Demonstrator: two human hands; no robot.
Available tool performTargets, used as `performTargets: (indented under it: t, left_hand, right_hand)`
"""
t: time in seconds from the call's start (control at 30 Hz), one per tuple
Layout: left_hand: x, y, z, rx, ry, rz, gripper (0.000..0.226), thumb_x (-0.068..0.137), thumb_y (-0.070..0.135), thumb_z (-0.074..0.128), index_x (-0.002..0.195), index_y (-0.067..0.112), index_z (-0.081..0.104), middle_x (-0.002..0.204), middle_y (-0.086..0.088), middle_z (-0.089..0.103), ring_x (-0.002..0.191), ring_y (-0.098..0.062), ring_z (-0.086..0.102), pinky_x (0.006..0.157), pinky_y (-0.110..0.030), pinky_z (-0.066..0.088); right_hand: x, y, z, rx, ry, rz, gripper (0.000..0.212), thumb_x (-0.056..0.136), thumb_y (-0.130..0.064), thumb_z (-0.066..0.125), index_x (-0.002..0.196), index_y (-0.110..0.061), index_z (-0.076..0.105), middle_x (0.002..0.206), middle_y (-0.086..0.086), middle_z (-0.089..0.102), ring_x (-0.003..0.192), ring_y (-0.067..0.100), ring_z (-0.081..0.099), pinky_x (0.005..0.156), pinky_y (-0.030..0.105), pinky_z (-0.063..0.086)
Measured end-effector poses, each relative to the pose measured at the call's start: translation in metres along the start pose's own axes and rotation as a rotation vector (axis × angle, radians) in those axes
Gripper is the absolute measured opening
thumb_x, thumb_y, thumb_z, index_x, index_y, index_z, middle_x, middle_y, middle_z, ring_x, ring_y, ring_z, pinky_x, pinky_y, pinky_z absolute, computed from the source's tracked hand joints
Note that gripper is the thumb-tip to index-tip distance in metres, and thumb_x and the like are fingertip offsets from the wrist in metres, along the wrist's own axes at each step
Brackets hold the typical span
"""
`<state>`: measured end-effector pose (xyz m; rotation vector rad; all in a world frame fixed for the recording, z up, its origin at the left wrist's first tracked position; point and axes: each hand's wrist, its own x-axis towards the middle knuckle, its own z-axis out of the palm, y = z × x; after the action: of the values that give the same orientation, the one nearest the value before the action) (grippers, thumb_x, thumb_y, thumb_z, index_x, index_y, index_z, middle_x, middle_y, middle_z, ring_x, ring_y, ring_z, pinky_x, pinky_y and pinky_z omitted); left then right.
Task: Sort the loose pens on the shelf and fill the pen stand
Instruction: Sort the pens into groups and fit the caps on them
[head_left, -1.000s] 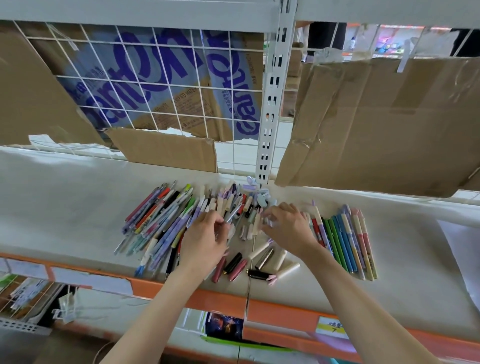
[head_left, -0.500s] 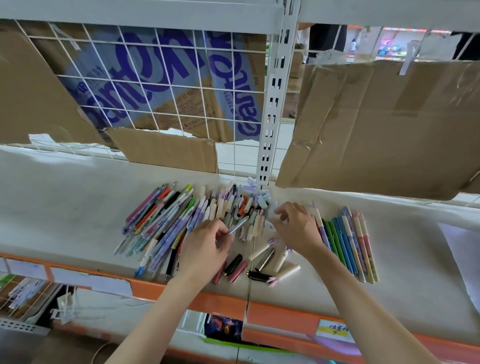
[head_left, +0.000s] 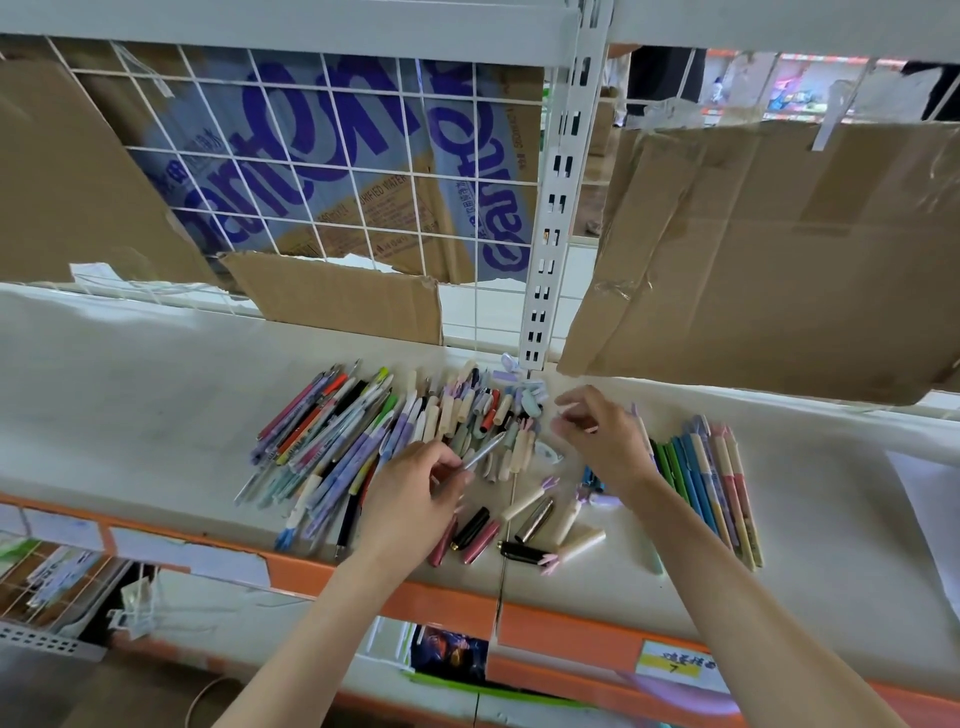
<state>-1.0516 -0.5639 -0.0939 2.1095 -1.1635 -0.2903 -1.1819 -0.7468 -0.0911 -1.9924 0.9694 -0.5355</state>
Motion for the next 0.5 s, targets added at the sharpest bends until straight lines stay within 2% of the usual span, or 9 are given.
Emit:
performTargets:
  t: [0.07,0.17,0.27,0.37,0.5]
  left_hand:
    - [-0.001,0.003,-0.001,-0.028,0.019,0.017,0.006,0.087,0.022,0.065,0.084,0.020,0.060,0.077,0.014,0.058,0.071,0.017,0.056,0.061,-0.007,0.043]
    - [-0.001,0.006,0.000,-0.042,0.029,0.043,0.005,0.085,0.021,0.066,0.085,0.019,0.062,0.080,0.016,0.059,0.069,0.006,0.059,0.067,-0.014,0.046]
    - [-0.001,0.010,0.000,-0.094,0.012,0.029,0.006,0.085,0.022,0.066,0.089,0.018,0.063,0.085,0.011,0.063,0.073,-0.009,0.065,0.070,-0.036,0.055]
    - [-0.002,0.013,0.000,-0.120,0.023,0.030,0.008,0.085,0.023,0.066,0.090,0.016,0.064,0.086,0.009,0.064,0.072,-0.013,0.066,0.067,-0.041,0.056]
    - [-0.003,0.016,-0.001,-0.149,0.020,0.021,0.005,0.085,0.024,0.066,0.088,0.021,0.063,0.084,0.014,0.064,0.072,-0.010,0.066,0.067,-0.040,0.055]
  right_hand:
    - [-0.009,-0.006,-0.001,0.454,-0.046,0.072,0.021,0.093,-0.004,0.054,0.105,-0.019,0.063,0.075,-0.002,0.058,0.070,0.009,0.054,0.067,0.010,0.047]
    - [-0.018,-0.011,0.001,0.825,-0.070,0.141,0.021,0.094,0.003,0.048,0.099,-0.007,0.066,0.072,-0.001,0.061,0.070,0.012,0.059,0.073,0.021,0.054]
    - [-0.021,-0.015,0.005,0.909,-0.064,0.173,0.016,0.092,0.003,0.050,0.102,0.004,0.062,0.089,0.013,0.065,0.079,0.018,0.064,0.078,0.024,0.056]
    - [-0.021,-0.017,0.007,0.902,-0.051,0.161,0.015,0.092,0.002,0.051,0.099,0.002,0.064,0.084,0.012,0.063,0.074,0.016,0.064,0.074,0.022,0.055]
    - [-0.023,-0.020,0.009,0.938,-0.083,0.155,0.015,0.091,0.001,0.051,0.093,-0.003,0.065,0.082,0.010,0.063,0.073,0.017,0.062,0.073,0.021,0.055]
